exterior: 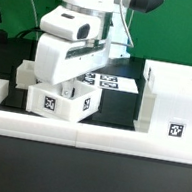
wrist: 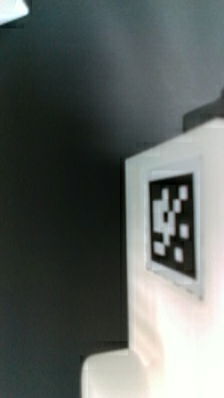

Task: Assemble drawer

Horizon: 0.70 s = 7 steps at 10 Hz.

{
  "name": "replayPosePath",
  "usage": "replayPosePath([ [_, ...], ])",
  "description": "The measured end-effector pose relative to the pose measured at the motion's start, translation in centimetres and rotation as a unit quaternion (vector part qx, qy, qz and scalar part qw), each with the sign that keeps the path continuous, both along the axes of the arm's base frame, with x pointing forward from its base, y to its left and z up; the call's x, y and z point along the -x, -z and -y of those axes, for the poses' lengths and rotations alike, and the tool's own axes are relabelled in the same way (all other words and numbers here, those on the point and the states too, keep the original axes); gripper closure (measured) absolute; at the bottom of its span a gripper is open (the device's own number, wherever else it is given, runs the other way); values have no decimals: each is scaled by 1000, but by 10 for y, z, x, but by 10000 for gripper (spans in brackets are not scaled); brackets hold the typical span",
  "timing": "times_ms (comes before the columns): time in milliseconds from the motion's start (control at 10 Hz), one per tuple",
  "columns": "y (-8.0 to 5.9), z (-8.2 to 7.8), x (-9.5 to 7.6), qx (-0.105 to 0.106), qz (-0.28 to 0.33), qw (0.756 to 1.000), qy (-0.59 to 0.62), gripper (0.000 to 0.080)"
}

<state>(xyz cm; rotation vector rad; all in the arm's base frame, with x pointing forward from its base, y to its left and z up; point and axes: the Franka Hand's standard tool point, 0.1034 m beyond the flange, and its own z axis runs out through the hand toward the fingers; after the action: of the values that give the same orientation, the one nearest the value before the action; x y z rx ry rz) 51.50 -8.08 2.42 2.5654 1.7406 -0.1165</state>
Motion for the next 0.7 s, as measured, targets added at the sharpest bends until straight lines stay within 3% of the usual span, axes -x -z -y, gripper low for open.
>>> replayPosePath([
  [400, 1, 2, 0, 7, -18, 984, -175, 755],
  [700, 2, 5, 1, 10, -22, 979, -203, 755],
])
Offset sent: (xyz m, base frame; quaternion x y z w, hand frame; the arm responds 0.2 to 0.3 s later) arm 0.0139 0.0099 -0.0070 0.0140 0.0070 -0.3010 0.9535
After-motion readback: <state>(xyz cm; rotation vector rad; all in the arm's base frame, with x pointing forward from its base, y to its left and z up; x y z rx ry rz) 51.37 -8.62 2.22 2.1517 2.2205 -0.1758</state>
